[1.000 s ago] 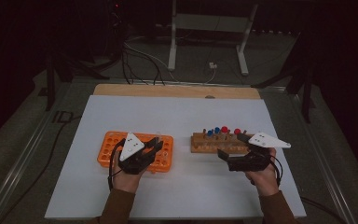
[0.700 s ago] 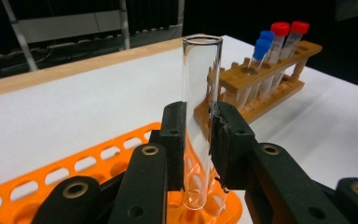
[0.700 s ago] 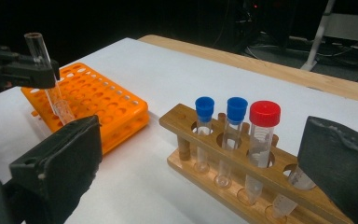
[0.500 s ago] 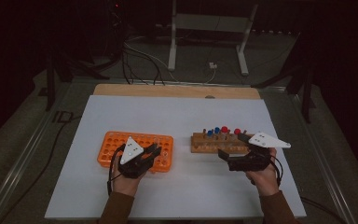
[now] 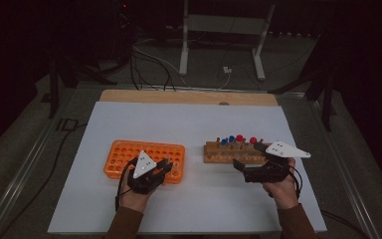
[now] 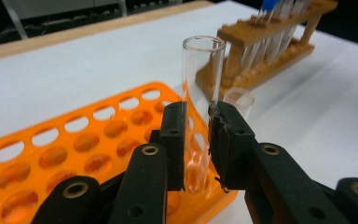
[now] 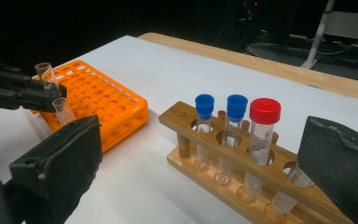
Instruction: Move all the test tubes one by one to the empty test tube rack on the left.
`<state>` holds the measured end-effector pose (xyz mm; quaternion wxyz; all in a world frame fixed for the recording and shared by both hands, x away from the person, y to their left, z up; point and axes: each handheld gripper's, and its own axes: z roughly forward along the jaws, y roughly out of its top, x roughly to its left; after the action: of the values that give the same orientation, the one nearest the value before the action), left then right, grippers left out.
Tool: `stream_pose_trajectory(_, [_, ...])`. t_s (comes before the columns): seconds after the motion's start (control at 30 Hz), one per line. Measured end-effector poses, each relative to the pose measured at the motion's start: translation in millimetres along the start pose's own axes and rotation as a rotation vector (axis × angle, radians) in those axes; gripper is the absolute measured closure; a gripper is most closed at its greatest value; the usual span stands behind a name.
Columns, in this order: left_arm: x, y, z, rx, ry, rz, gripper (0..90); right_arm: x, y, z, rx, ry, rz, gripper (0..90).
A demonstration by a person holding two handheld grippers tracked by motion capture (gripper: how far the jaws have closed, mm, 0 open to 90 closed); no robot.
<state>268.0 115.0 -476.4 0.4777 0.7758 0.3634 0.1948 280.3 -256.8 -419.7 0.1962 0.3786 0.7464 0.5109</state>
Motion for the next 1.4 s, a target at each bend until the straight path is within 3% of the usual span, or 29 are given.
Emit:
stream_pose_trajectory(0.37, [-5.9,-8.2,8.0,0.102,0.011,0.056,76.1,0.9,-0.3,0.6,0.002,0.008,0.001,0.0])
stream_pose_trajectory(0.77, [-6.3,-10.5,8.1,0.135,0.016,0.087,76.3,1.7,-0.6,1.3,0.005,0.009,-0.002,0.0])
stream_pose_trajectory(1.23, [-2.9,-10.8,8.9,0.132,-0.003,0.057,76.0,-0.8,-1.4,1.7,0.010,0.005,0.001,0.0])
stream_pose_trajectory(1.4, [-3.4,-10.6,8.9,0.131,-0.027,0.042,69.3,-3.4,-1.8,0.7,0.009,-0.002,0.004,0.0])
